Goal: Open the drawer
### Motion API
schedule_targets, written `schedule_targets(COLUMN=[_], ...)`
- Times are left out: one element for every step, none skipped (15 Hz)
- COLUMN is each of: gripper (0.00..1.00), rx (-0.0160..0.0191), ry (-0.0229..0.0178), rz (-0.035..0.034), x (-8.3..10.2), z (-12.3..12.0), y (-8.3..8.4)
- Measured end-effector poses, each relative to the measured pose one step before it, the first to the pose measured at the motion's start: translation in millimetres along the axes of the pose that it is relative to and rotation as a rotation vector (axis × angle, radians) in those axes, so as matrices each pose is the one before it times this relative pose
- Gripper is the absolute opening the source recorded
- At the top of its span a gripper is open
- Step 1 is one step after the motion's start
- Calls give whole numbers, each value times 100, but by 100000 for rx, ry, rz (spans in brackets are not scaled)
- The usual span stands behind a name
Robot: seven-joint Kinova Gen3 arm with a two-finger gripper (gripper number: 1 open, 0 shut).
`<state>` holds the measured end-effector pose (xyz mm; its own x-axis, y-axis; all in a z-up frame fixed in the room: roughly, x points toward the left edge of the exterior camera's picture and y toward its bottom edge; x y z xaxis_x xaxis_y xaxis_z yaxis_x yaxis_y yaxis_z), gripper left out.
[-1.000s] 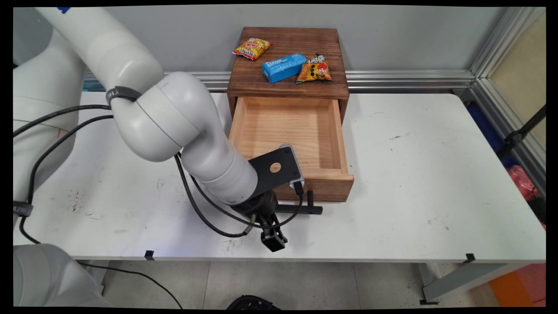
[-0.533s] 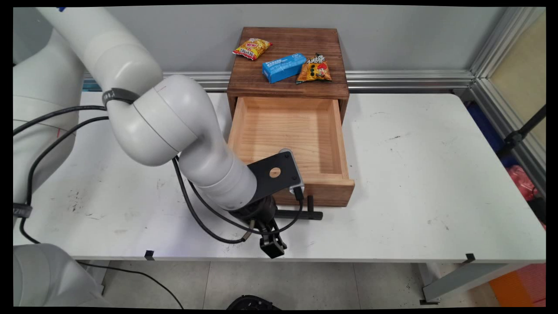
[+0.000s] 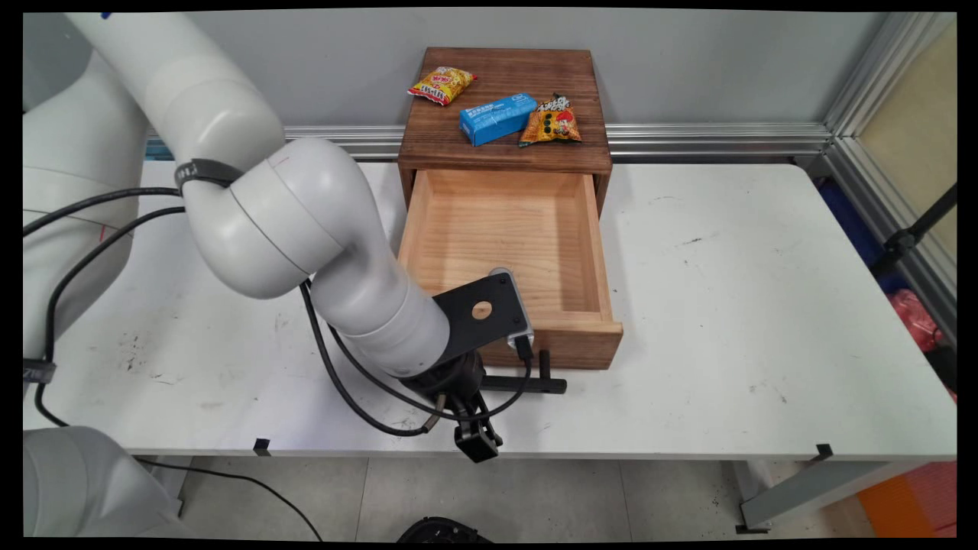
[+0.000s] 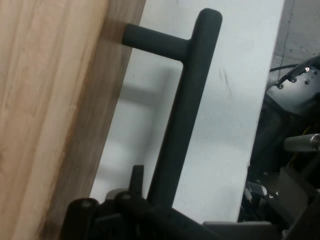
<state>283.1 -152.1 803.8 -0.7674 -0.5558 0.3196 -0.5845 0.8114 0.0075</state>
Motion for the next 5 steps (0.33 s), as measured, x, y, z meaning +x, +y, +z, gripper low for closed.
schedule_targets(gripper=[100, 100, 100, 100, 100], rx=[-125, -112, -129, -130, -98], ry=[-41, -25, -19, -30, -6], rz=[-22, -29, -53, -77, -14], x=[-16, -7, -4, -5, 7], z=[-5, -1, 1, -4, 0], y=[85, 76, 75, 92, 58])
